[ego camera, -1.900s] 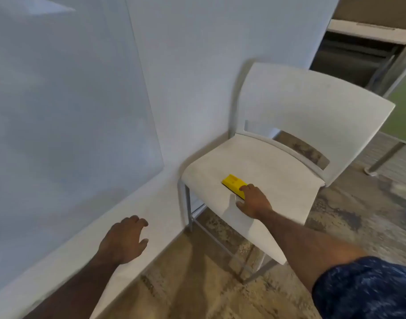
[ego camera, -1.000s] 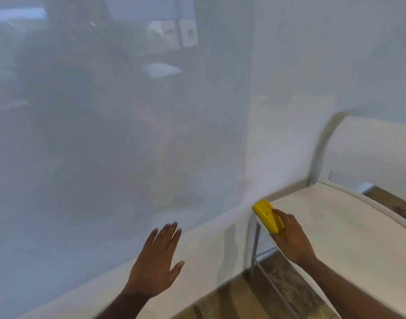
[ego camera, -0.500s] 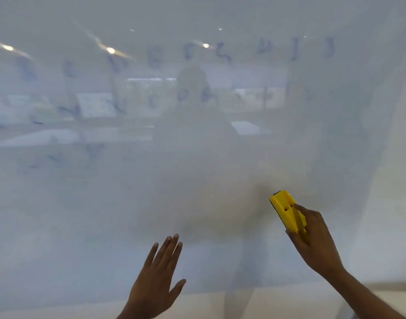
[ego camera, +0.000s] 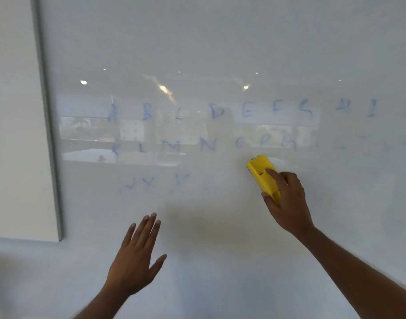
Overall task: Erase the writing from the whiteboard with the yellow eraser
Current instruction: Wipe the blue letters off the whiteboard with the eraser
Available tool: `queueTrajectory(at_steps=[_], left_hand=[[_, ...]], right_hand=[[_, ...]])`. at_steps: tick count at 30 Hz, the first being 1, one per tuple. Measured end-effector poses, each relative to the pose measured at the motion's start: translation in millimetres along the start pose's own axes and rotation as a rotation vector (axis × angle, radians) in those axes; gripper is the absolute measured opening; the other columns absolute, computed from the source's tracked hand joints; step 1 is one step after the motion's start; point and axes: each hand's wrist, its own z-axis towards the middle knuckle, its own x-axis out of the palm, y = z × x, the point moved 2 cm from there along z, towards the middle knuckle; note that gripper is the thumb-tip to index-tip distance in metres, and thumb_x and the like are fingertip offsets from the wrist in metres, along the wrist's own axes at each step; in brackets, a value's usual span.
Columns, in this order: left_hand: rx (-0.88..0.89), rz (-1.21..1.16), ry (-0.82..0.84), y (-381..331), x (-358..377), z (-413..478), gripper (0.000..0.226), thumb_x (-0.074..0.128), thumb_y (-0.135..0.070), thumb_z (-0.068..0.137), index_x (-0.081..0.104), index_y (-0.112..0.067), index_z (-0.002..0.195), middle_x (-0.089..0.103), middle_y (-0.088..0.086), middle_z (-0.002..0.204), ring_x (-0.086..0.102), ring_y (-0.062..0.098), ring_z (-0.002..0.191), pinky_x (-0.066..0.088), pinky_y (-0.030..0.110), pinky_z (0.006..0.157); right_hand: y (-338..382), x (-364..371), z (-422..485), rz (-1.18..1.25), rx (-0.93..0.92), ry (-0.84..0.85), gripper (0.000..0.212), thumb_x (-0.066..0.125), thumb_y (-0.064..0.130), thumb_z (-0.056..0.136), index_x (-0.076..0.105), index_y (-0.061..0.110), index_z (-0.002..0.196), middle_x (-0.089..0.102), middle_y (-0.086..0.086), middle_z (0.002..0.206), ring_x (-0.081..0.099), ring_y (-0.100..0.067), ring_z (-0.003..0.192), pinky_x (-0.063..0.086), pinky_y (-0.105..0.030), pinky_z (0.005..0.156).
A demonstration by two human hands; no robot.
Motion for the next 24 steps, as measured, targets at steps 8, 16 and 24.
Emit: queueTrajectory(at_steps=[8,16,24], left_hand=[[-0.074,0.047,-0.138,124.2,-56.6,48.4,0.084,0.037,-0.058,0.095,0.02,-0.005,0.158,0.015,0.013,0.168,0.017,0.029,0.155,0.015,0.047,0.123],[-0.104,0.11,-0.195,214.5,-88.5,98.6,0.08,0.034,-0.055,0.095,0.023,-0.004,0.157,0.017,0.015,0.167,0.018,0.031,0.154,0.022,0.054,0.123],[-0.17,0.093,-0.175,261.0,-72.1,117.8,0.081,0.046,-0.049,0.094,0.02,-0.006,0.158,0.012,0.013,0.167,0.016,0.031,0.154,0.02,0.053,0.124]], right_hand=[[104.6,31.0,125.9,-0.093,-0.121,-0.152,0.064,0.071,0.011,0.079,0.046,0.01,0.138,0.047,-0.028,0.109,0.048,-0.044,0.096,0.046,-0.05,0.085],[181.0,71.8,226.4,-0.118,-0.111,-0.276,0.061,0.063,0.012,0.084,0.042,0.014,0.141,0.042,-0.027,0.124,0.043,-0.043,0.106,0.042,-0.05,0.089],[214.8,153.8,179.8,-0.232,-0.414,-0.151,0.062,0.065,0.009,0.082,0.045,0.015,0.141,0.047,-0.029,0.13,0.049,-0.046,0.109,0.045,-0.05,0.094]])
